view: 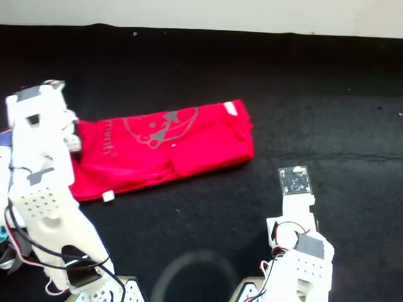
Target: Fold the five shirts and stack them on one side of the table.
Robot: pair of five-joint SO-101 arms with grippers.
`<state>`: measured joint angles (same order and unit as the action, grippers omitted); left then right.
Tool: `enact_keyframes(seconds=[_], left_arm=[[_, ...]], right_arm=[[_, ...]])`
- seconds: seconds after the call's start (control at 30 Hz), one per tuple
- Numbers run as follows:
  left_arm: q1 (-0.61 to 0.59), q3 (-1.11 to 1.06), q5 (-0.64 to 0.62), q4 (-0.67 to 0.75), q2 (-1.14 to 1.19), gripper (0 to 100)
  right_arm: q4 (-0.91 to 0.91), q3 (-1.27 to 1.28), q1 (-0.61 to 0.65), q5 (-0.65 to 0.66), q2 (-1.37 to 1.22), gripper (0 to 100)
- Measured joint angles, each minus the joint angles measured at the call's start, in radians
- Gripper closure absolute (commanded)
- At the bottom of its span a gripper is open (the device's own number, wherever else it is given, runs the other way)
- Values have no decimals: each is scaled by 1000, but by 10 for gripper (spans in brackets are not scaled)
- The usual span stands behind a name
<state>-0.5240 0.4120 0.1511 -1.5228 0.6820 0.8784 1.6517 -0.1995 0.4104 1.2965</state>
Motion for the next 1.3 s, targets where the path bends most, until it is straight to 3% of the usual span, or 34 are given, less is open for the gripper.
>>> enact_keyframes(seconds=[0.23,0.33,0.73,1.03,1.3], left_arm=[[95,153,25,-150,0,992],[198,221,25,-218,0,992],[649,255,-83,-230,-137,992],[895,270,-95,11,-141,992],[941,270,-97,232,-75,992]], right_arm=[[-9,5,-25,0,123,992],[-9,5,-58,0,189,992],[-9,6,-74,-84,308,992],[-9,6,-74,-87,308,992],[-9,6,-74,-87,308,992]])
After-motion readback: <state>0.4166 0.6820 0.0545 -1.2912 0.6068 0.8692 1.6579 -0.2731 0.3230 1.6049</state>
